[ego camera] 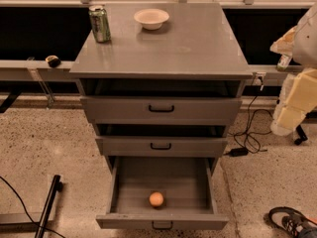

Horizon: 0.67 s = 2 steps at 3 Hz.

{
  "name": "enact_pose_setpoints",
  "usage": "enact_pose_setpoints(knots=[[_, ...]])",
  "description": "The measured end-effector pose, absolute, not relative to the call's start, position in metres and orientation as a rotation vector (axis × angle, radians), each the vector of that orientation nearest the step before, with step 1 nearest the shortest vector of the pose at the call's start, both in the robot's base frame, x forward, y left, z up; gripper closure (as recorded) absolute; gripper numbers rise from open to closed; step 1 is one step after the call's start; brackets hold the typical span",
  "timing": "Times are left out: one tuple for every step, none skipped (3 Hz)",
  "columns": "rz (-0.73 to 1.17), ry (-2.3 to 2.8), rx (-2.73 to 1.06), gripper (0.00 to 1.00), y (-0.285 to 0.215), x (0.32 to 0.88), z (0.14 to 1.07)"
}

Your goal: Pick orange from bottom drawer and place on counter

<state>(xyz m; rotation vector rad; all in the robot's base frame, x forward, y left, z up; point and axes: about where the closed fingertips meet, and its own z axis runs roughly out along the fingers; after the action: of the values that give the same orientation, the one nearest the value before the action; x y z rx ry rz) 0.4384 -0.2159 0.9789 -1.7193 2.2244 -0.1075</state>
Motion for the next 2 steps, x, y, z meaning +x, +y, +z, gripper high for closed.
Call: enact_pose_setpoints(knots=[[-0.107, 2.224, -1.719, 0.0, -0.216, 0.438, 0.979], [-0.054, 2.194, -1.723, 0.0, -0.204, 0.446, 0.944]])
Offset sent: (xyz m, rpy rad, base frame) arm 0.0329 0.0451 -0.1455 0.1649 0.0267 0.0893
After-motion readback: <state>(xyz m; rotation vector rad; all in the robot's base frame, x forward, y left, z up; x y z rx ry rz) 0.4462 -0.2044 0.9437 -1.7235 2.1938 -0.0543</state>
